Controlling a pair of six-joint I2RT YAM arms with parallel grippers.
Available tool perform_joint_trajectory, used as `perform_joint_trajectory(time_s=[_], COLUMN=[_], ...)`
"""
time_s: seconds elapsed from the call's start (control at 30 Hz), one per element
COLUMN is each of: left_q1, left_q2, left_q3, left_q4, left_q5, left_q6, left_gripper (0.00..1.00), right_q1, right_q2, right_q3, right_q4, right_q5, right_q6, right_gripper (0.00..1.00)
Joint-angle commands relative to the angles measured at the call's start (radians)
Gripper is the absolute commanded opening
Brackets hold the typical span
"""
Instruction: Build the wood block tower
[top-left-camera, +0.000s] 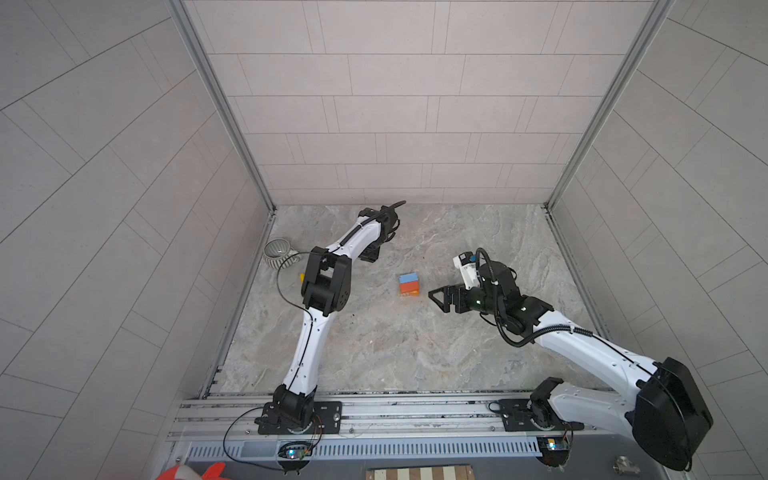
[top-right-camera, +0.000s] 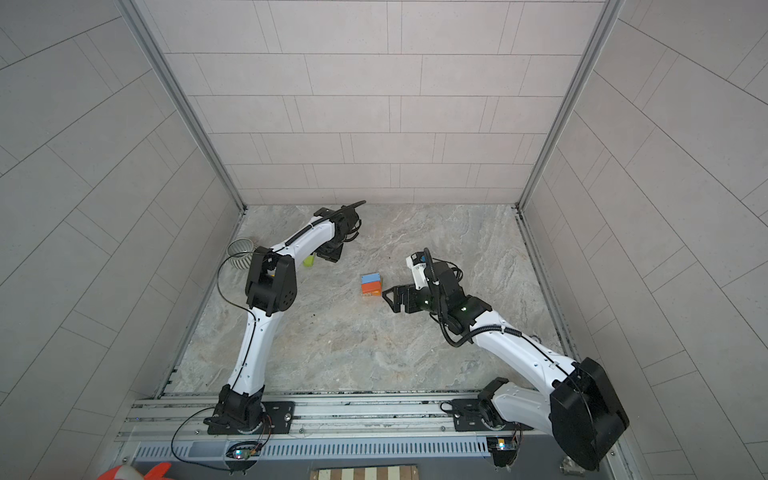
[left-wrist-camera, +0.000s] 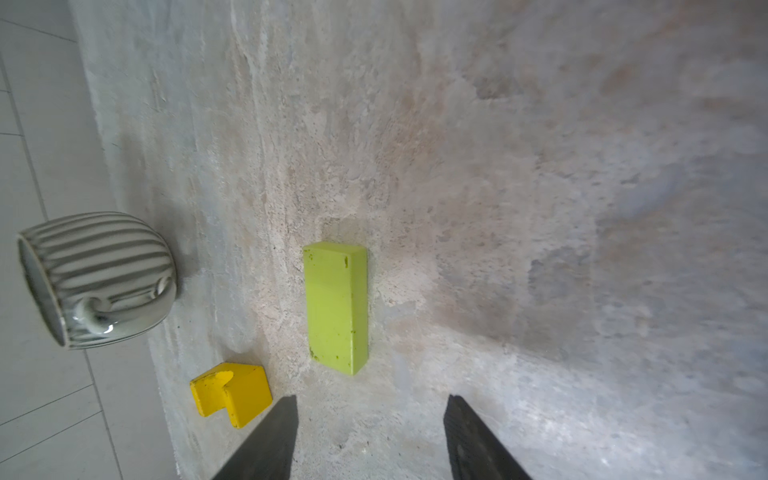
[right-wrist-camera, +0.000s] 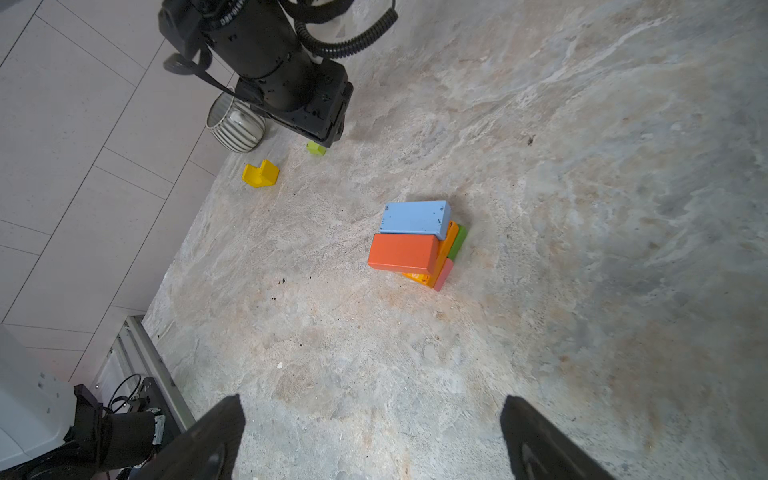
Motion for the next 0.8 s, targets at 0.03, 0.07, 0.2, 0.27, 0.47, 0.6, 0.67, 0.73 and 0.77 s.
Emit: perform_joint_trajectory(time_s=[0.03, 0.07, 0.2, 0.27, 0.47, 0.6, 0.67, 0.73, 0.77], left_q1=[0.086, 0.103, 0.147, 0.166, 0.192, 0.195, 0.196, 0.198, 0.198], left_q2=[-0.078, -0.088, -0.105, -0.103, -0.084, -0.077, -0.071, -0.066, -0.065], left_q3=[-0.033, -0.048, -0.081, -0.085, -0.094, -0.097, -0.097, -0.098, -0.097], left_q4=[0.025, 0.037, 0.081, 0.095, 0.137, 0.144, 0.146, 0.147, 0.147], left_q5=[0.18, 0.205, 0.283, 0.333, 0.448, 0.45, 0.449, 0.445, 0.444], left_q6=[0.0, 0.0, 0.011, 0.021, 0.057, 0.061, 0.06, 0.059, 0.058], left_gripper=[0.63, 0.64, 0.67, 0.68, 0.69, 0.7, 0.7, 0.7, 0.7], right_q1=[-0.003, -0.002, -0.003, -0.003, -0.003, -0.003, -0.002, -0.002, -0.002], right_q2=[-0.012, -0.011, -0.008, -0.005, 0.001, 0.003, 0.007, 0.01, 0.01], right_q3=[-0.011, -0.011, -0.011, -0.01, -0.01, -0.012, -0.013, -0.013, -0.013], right_q4=[0.003, 0.003, 0.003, 0.003, 0.003, 0.004, 0.006, 0.007, 0.006], right_q5=[-0.001, 0.0, -0.002, -0.002, 0.005, 0.018, 0.026, 0.03, 0.03], right_q6=[-0.001, 0.0, -0.002, -0.001, -0.001, 0.008, 0.016, 0.024, 0.026], right_gripper=[0.98, 0.98, 0.98, 0.99, 1.0, 1.0, 0.99, 0.99, 1.0])
